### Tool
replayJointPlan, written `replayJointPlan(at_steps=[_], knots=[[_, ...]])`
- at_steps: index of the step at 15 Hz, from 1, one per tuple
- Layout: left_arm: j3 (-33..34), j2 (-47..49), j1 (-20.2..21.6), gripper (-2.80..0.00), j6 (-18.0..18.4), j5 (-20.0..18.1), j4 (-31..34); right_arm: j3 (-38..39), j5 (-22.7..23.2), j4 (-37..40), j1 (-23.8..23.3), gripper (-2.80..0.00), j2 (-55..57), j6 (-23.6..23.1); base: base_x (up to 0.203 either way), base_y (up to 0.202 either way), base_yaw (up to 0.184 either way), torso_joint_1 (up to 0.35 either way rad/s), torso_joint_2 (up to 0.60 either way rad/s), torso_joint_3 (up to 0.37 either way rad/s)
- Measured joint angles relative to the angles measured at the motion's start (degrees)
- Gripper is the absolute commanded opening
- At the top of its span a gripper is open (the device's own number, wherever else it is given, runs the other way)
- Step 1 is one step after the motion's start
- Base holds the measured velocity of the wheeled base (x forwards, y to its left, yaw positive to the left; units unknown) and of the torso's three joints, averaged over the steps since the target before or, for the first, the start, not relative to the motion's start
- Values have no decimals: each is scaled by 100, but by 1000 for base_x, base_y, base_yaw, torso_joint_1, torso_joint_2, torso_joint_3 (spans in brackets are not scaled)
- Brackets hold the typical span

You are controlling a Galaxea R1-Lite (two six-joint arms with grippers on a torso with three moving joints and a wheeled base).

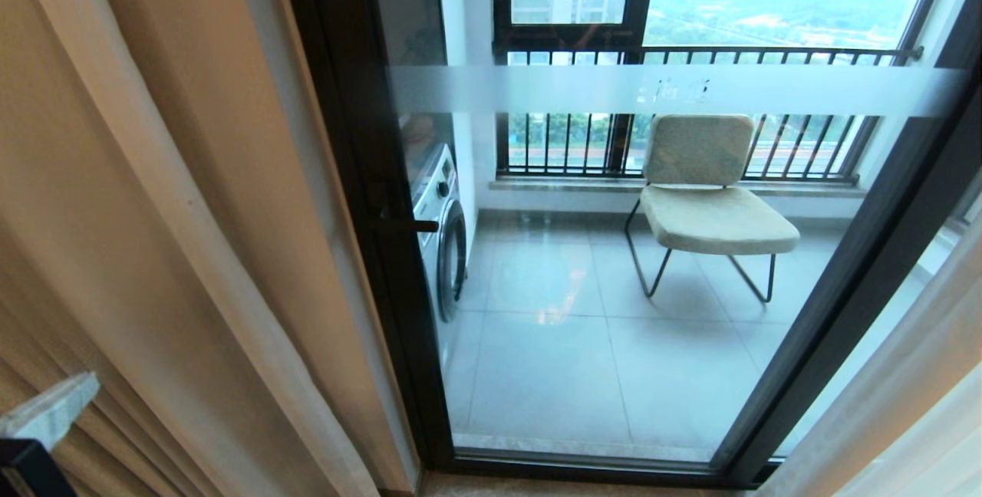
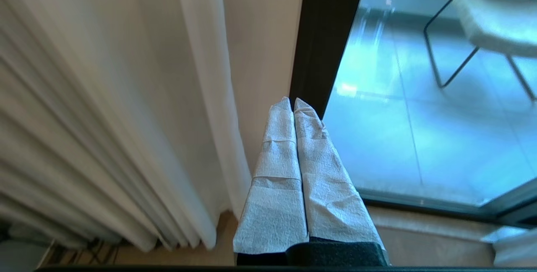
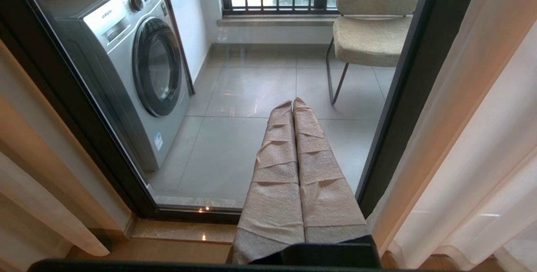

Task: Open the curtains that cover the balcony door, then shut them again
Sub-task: Pull the inner curtains open on both sides

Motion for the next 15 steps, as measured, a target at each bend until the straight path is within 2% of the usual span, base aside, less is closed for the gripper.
replayJointPlan(at_steps=[2,4,8,12,15], knots=[[673,-480,61,-280,11,-2,-63,0,-1,0,0,-280,0,0,0,0,0,0,0,0],[993,-954,74,-280,90,-1,119,0,-1,0,0,-280,0,1,0,0,0,0,0,0],[1097,-1772,80,-280,146,-16,789,0,0,0,0,-280,0,-1,0,0,0,0,0,0],[1084,-3001,104,-280,154,-256,1662,0,0,0,0,-280,0,-1,0,0,0,0,0,0],[1074,-3681,104,-280,149,-274,1730,0,-1,0,0,-280,0,-1,0,0,0,0,0,0]])
